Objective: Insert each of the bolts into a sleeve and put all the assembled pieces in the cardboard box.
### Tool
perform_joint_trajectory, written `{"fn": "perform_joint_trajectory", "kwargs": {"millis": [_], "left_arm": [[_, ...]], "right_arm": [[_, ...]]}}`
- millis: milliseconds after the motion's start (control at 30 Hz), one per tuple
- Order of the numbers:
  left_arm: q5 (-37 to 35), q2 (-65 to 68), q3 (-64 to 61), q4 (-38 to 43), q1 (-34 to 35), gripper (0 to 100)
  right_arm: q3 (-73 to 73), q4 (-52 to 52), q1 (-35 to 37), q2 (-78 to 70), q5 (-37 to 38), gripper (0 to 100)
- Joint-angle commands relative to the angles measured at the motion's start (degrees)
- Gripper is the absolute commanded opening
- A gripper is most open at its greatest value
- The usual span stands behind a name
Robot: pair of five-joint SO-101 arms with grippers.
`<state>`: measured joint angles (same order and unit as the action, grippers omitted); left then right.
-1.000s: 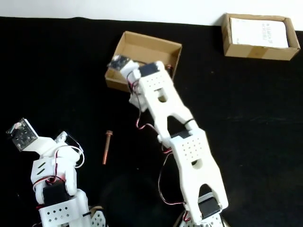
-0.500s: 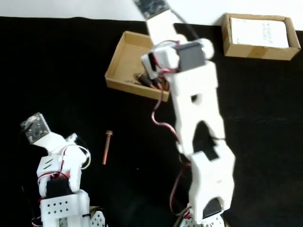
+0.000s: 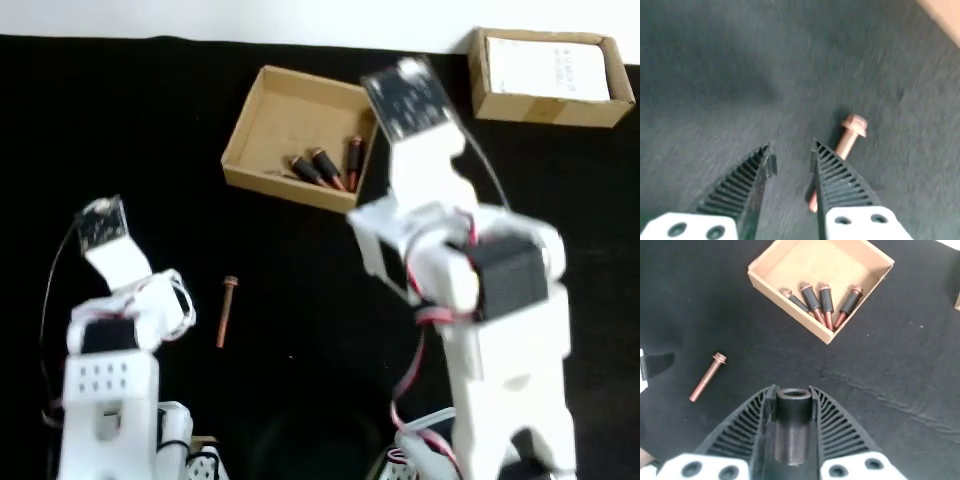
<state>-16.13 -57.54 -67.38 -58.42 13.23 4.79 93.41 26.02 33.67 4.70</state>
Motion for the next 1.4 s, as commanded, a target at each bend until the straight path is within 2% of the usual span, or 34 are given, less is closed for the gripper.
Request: {"fn": "perform_joint_trajectory", "kwargs": {"millis": [0,200,367,533,600,800,1033,1233,1367], "left_arm": [[2.37,10.33,11.82,-7.82,-2.24,13],[3.08,18.86,17.54,-14.42,-9.89,13],[2.81,19.21,17.63,-14.24,-16.92,13],[3.08,19.47,17.36,-11.52,-20.0,13],[3.25,19.56,17.1,-9.14,-20.09,13],[12.84,23.43,12.44,0.79,-19.74,13],[14.59,30.29,12.7,3.6,-19.21,13],[18.46,36.53,12.53,8.97,-15.52,13],[18.55,41.71,12.62,13.45,-12.7,12]], "right_arm": [[-16.75,-8.31,-0.84,12.53,-2.99,0.6],[-39.25,-20.26,-1.98,32.48,-4.22,0.6],[-52.79,-28.18,-10.24,46.46,-3.87,0.6],[-60.97,-29.67,-15.78,56.22,-0.44,0.6],[-63.08,-29.58,-17.19,59.74,-0.26,0.6],[-65.71,-26.42,-18.59,67.56,1.67,0.6],[-65.19,-23.78,-18.68,69.67,1.76,0.6],[-65.1,-23.78,-18.68,69.93,1.76,0.6],[-65.1,-22.73,-18.68,69.93,1.67,0.6]]}}
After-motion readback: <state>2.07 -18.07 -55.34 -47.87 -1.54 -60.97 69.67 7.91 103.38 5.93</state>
